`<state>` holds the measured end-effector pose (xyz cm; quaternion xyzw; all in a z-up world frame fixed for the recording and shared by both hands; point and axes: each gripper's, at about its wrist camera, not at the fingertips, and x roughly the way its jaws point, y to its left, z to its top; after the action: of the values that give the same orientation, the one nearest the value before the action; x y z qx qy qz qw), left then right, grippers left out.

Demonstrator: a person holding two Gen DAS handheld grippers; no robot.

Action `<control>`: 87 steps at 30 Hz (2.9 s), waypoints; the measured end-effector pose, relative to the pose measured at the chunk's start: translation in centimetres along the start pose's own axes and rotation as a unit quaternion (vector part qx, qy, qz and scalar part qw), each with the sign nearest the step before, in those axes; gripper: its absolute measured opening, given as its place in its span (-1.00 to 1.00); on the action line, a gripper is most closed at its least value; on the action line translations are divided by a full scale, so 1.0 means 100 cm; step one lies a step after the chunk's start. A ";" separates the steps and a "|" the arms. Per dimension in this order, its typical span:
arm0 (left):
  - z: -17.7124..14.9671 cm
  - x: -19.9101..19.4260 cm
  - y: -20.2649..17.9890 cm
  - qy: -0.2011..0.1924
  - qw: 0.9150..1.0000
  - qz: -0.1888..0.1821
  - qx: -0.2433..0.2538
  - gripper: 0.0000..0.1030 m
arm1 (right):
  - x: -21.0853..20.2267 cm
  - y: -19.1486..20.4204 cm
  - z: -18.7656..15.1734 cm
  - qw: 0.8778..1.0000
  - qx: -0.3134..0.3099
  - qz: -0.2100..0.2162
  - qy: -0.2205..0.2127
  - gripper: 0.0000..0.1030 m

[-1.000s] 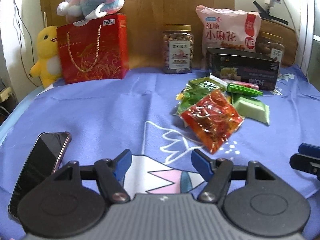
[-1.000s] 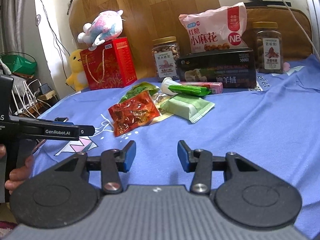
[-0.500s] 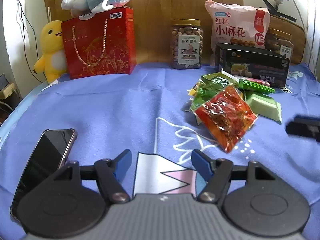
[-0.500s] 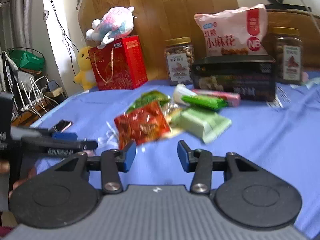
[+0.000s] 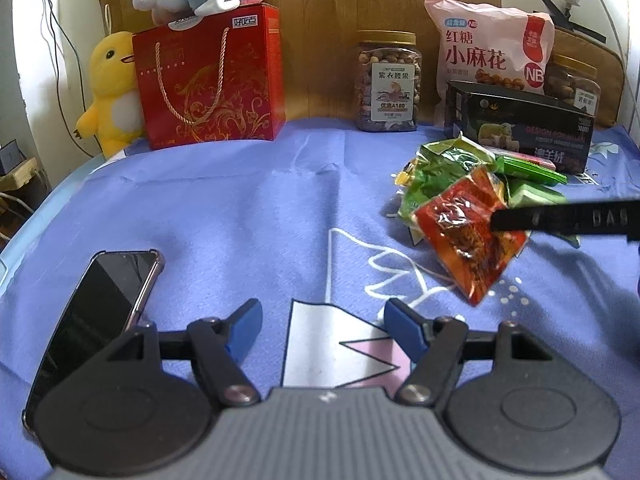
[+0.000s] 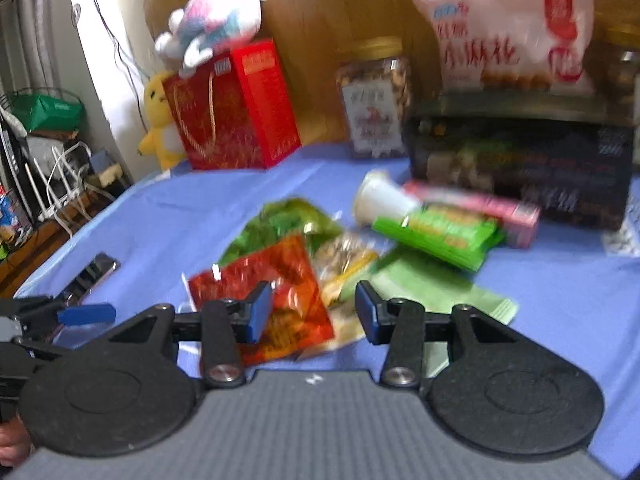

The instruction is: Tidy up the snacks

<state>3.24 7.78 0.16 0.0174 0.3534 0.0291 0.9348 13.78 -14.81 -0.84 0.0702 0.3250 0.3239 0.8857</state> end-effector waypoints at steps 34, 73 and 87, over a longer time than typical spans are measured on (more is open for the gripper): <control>0.000 -0.007 0.006 -0.014 0.999 0.035 0.003 0.42 | -0.029 0.019 -0.033 0.998 0.038 0.043 0.004 -0.29; 0.003 0.008 0.001 -0.002 0.996 0.086 0.021 0.63 | -0.027 0.032 -0.037 0.989 0.063 0.136 -0.003 -0.79; 0.003 0.006 -0.001 -0.001 0.996 0.082 0.021 0.63 | -0.018 0.031 -0.042 0.990 0.076 0.117 0.030 -0.88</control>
<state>3.89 7.72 -0.08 0.0664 0.3504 0.0983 0.9290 8.49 -13.84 -2.09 0.1651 0.3644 0.4013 0.8240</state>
